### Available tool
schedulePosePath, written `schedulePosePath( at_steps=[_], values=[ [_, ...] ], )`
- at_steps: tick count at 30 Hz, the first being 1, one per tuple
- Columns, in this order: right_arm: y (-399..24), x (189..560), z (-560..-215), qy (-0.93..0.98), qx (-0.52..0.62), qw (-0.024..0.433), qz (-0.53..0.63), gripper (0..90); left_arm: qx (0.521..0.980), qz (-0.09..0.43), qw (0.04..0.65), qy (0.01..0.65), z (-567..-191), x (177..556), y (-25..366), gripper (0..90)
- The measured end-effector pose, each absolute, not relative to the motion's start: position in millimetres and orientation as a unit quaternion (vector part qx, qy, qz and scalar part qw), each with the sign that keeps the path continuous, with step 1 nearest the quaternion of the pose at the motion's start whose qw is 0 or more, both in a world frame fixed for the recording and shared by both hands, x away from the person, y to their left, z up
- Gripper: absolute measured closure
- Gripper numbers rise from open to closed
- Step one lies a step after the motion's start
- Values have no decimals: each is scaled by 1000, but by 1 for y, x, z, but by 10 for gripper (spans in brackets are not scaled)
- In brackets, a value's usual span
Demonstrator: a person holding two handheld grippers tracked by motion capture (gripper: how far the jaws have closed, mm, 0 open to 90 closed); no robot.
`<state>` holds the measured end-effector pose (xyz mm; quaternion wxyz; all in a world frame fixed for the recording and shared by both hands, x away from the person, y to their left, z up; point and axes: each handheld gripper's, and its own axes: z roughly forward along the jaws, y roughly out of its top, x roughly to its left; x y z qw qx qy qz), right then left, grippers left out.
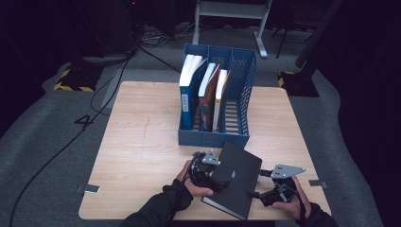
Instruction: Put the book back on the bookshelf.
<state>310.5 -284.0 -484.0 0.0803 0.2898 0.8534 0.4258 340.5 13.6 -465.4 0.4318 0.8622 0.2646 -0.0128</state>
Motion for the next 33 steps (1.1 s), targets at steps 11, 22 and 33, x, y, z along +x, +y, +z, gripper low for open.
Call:
schedulePosePath(
  at_steps=[11, 22, 33],
  values=[
    [-285, 311, -485, 852, 292, 79, 428, 50, 834, -43, 466, 291, -466, 346, 25, 461],
    [-283, 312, -485, 852, 293, 94, 424, 5, 857, -38, 417, 300, -469, 352, 11, 347],
    [-283, 312, -485, 853, 288, 97, 425, 6, 856, 8, 418, 304, -459, 346, 8, 393]
  ],
)
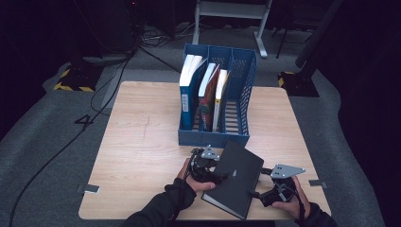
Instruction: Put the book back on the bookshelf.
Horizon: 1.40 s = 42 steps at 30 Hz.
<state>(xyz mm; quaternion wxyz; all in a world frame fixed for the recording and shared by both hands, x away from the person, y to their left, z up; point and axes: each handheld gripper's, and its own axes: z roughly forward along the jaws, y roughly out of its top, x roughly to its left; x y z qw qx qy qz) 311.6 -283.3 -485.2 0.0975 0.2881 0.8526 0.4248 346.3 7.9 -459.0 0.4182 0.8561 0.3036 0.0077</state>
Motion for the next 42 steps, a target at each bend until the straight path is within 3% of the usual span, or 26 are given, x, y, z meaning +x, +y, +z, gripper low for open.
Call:
schedulePosePath(
  at_steps=[12, 22, 27, 34, 42],
  values=[
    [-283, 311, -484, 854, 284, 99, 424, 20, 853, 42, 444, 273, -448, 342, -3, 356],
    [-283, 310, -483, 856, 279, 100, 423, 32, 845, -26, 440, 304, -459, 357, -2, 397],
    [-287, 306, -480, 858, 265, 107, 428, 157, 823, -49, 474, 308, -457, 358, 8, 551],
    [-303, 307, -484, 867, 280, 123, 393, 254, 804, -49, 501, 316, -455, 354, 11, 630],
    [-308, 312, -487, 863, 308, 131, 378, 291, 786, -39, 525, 323, -451, 346, 16, 684]
  ],
)
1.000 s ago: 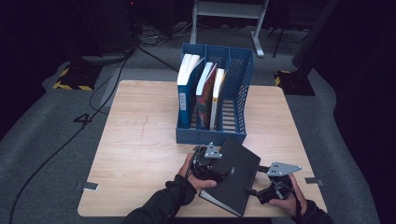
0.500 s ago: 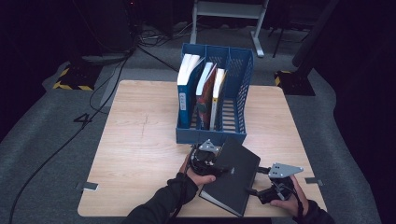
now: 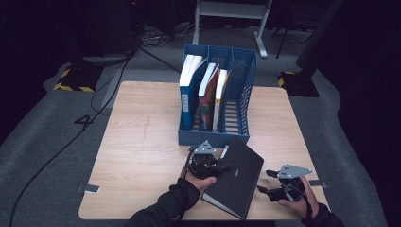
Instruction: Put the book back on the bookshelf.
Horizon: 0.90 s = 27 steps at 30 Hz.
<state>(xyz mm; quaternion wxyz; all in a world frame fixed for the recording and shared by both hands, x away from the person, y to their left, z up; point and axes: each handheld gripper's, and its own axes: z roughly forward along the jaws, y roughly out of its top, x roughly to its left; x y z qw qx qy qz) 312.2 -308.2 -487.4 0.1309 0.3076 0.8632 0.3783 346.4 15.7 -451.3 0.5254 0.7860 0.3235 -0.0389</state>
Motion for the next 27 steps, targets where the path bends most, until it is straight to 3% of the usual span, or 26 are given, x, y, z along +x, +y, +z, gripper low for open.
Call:
schedulePosePath(
  at_steps=[10, 27],
  values=[
    [-307, 318, -493, 857, 337, 149, 360, 438, 776, -33, 547, 313, -445, 337, 20, 715],
    [-302, 323, -493, 833, 333, 172, 406, 483, 765, -47, 581, 273, -430, 321, 38, 772]
  ],
)
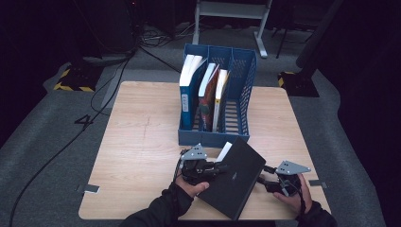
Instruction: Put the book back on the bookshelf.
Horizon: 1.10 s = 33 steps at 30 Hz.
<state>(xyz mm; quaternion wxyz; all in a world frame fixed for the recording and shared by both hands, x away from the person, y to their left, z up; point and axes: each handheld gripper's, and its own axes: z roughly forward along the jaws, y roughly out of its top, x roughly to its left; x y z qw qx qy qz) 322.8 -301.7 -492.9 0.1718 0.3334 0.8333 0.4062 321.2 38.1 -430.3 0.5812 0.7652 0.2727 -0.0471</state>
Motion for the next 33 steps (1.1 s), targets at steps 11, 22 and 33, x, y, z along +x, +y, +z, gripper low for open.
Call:
schedulePosePath(
  at_steps=[11, 22, 33],
  values=[
    [-295, 318, -486, 808, 317, 207, 451, 597, 756, -44, 608, 240, -425, 310, 52, 791],
    [-288, 318, -465, 783, 296, 194, 511, 603, 779, -23, 596, 194, -421, 297, 77, 784],
    [-273, 316, -439, 779, 259, 198, 536, 629, 807, 10, 569, 158, -423, 286, 92, 757]
  ],
)
